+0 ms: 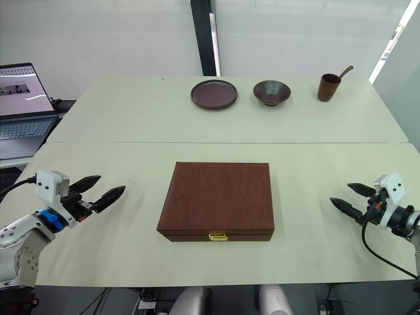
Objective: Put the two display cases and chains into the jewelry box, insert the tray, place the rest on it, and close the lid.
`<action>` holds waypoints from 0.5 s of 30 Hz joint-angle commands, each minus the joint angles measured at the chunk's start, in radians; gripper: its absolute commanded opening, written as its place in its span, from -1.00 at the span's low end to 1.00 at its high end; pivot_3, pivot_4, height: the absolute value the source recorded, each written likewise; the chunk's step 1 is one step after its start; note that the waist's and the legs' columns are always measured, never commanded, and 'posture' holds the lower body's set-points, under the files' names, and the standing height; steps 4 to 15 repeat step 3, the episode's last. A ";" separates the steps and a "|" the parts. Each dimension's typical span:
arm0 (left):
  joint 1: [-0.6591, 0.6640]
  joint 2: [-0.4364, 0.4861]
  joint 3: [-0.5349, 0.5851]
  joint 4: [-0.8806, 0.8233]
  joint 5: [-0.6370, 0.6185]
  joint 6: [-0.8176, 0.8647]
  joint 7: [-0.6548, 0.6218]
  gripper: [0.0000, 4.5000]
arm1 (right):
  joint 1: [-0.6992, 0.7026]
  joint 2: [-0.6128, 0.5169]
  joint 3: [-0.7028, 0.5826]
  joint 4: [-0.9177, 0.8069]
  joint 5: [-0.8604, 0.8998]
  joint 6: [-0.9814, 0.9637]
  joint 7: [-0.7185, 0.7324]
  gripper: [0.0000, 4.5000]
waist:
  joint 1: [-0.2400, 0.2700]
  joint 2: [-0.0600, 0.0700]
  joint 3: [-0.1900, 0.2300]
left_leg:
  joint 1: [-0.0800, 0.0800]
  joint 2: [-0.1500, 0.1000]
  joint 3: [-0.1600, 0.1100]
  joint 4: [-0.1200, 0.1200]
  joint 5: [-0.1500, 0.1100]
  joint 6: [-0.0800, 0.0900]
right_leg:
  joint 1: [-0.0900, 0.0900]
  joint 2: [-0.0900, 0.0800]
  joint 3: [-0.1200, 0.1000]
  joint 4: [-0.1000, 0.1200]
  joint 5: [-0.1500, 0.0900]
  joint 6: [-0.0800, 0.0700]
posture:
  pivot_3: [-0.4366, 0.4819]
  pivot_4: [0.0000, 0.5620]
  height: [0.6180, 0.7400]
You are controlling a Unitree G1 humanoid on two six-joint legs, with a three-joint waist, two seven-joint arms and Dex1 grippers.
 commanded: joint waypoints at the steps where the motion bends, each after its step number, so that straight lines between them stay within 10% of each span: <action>1: -0.005 0.025 0.027 -0.019 -0.012 0.010 -0.016 0.99 | -0.023 -0.017 -0.012 -0.007 0.009 -0.012 -0.001 1.00 | 0.000 0.000 0.000 | 0.000 0.000 0.000 0.000 0.000 0.000 | 0.000 0.000 0.000 0.000 0.000 0.000 | -0.05 -0.47 1.00; 15: 0.006 0.031 0.022 -0.025 0.004 0.001 -0.023 0.99 | -0.028 -0.018 -0.012 -0.007 0.010 -0.010 0.000 1.00 | 0.000 0.000 0.000 | 0.000 0.000 0.000 0.000 0.000 0.000 | 0.000 0.000 0.000 0.000 0.000 0.000 | -0.05 -0.47 1.00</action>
